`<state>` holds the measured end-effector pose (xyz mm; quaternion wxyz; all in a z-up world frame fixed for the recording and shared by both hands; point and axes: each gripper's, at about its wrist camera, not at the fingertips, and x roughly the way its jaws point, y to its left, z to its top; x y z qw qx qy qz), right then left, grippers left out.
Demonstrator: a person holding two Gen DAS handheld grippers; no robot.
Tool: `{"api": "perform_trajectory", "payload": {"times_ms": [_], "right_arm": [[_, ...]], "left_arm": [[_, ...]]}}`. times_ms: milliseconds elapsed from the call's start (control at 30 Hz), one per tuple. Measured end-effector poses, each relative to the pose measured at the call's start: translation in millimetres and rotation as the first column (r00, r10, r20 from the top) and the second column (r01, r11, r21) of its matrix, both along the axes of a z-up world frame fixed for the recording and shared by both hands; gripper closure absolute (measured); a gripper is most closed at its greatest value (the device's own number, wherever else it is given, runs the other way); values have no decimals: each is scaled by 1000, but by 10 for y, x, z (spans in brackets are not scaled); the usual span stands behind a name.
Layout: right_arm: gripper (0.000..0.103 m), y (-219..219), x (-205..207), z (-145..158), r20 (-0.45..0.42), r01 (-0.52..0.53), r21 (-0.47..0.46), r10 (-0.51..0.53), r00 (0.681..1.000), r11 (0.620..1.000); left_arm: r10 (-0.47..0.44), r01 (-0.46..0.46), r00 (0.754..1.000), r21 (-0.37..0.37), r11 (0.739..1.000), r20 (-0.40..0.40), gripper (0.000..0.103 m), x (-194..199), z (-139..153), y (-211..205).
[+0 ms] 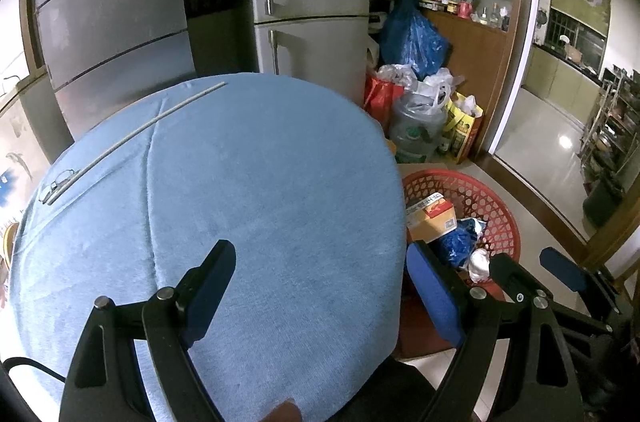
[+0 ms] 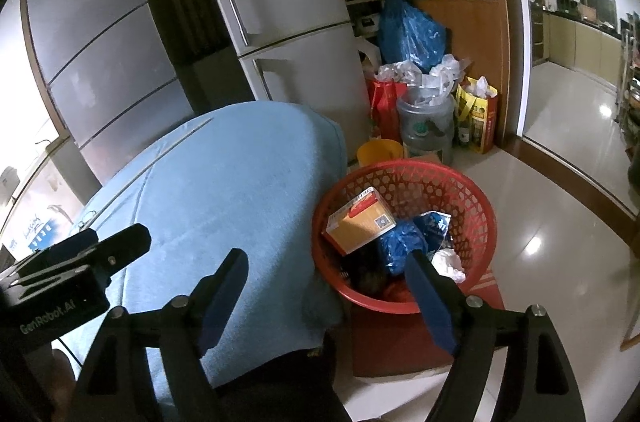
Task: Collect trash
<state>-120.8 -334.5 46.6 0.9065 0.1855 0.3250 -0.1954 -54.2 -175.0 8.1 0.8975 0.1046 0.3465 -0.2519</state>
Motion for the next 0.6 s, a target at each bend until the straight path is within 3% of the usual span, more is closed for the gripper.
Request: {"api": "perform_trajectory", "payload": {"times_ms": [600], "right_arm": [[16, 105, 6, 30, -8, -22, -30, 22, 1000, 999]], "left_arm": [[17, -17, 1000, -16, 1000, 6, 15, -29, 36, 55]]}}
